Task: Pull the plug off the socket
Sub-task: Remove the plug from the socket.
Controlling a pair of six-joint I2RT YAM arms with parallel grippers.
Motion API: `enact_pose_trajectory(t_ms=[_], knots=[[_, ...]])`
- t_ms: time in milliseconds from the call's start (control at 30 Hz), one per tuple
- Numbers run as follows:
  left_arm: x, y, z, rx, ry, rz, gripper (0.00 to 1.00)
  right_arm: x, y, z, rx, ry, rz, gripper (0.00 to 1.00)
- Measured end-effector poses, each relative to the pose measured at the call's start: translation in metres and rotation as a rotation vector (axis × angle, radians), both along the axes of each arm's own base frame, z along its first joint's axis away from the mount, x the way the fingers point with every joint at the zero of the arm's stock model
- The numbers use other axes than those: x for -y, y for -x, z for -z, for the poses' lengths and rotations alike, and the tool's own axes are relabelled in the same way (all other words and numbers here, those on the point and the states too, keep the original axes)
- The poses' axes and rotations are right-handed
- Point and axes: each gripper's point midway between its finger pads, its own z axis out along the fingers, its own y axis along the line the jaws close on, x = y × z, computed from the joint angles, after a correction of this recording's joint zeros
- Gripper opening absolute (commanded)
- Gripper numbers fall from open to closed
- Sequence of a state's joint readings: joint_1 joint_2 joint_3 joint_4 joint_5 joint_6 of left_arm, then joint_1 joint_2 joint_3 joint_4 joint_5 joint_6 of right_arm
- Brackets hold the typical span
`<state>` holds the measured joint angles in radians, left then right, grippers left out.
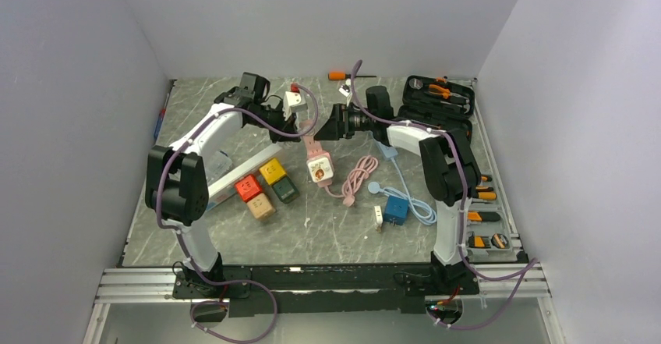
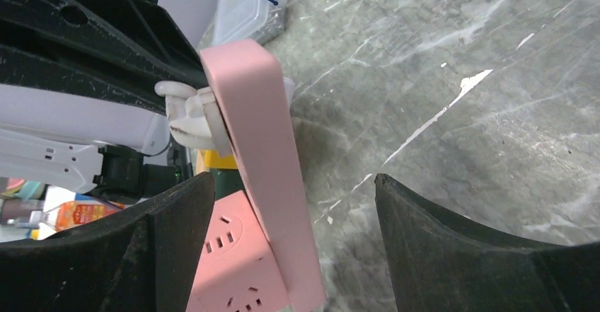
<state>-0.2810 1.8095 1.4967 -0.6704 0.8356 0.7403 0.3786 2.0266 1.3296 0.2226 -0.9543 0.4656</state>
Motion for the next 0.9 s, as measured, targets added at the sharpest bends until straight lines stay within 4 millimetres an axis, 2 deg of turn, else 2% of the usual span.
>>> enact_pose_trajectory(t_ms=[233,433,567,800,900], knots=[[0.001,0.001,0.003,0.016,0.015,0.005,0.00,-0.012,0.000,0.007,-0.035,-0.051,-0.019,0.78],[0.002,0.000,0.003,0.014,0.021,-0.001,0.00,-0.029,0.011,0.008,-0.044,-0.083,-0.065,0.72],[0.002,0.000,0.003,0.009,0.024,-0.007,0.00,-0.036,0.022,0.009,-0.044,-0.108,-0.087,0.57],[0.004,-0.001,0.002,0.003,0.035,-0.020,0.00,-0.033,0.029,0.014,-0.058,-0.162,-0.107,0.15],[0.002,-0.002,0.001,0.002,0.040,-0.024,0.00,-0.034,0.031,0.012,-0.063,-0.187,-0.119,0.12]])
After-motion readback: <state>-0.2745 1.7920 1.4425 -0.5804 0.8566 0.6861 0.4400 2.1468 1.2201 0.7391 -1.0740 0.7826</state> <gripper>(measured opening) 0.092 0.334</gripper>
